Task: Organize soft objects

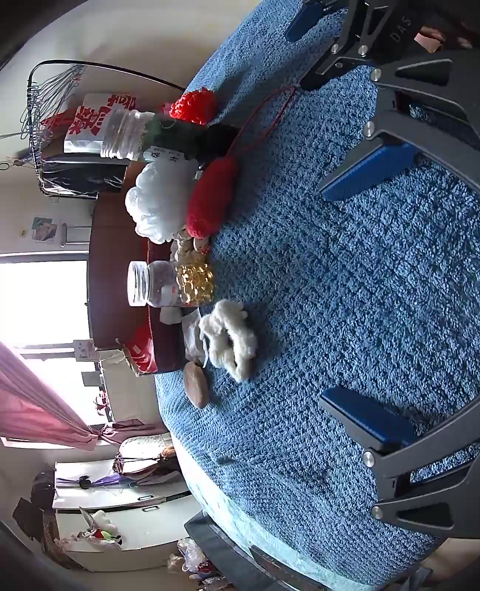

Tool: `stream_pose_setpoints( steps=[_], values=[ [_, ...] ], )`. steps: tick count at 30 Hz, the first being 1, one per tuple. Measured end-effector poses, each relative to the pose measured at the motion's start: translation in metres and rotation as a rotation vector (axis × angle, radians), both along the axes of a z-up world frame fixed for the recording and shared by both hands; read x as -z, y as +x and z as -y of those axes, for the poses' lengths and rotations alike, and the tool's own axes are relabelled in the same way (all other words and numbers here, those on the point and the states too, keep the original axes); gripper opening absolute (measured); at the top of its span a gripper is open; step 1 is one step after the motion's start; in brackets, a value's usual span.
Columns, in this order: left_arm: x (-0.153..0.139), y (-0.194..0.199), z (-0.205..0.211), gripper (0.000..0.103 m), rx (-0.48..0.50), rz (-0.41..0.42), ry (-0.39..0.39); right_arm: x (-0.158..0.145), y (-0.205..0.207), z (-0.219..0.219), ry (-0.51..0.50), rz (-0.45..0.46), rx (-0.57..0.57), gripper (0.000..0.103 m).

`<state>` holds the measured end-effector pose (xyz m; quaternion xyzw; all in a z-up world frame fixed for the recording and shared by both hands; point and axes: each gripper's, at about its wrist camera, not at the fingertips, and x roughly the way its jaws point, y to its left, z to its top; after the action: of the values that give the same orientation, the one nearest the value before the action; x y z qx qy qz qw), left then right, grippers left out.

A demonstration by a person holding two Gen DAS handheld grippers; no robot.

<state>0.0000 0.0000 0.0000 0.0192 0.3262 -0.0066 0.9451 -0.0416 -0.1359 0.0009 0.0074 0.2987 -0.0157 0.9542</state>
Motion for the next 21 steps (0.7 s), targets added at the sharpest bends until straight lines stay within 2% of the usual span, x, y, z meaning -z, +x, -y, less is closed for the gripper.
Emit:
stream_pose_setpoints(
  steps=[21],
  values=[
    [0.0,0.0,-0.0001,0.103,0.0,-0.001,-0.003,0.0003,0.0002,-0.0003,-0.007,0.0,0.0,0.094]
  ],
)
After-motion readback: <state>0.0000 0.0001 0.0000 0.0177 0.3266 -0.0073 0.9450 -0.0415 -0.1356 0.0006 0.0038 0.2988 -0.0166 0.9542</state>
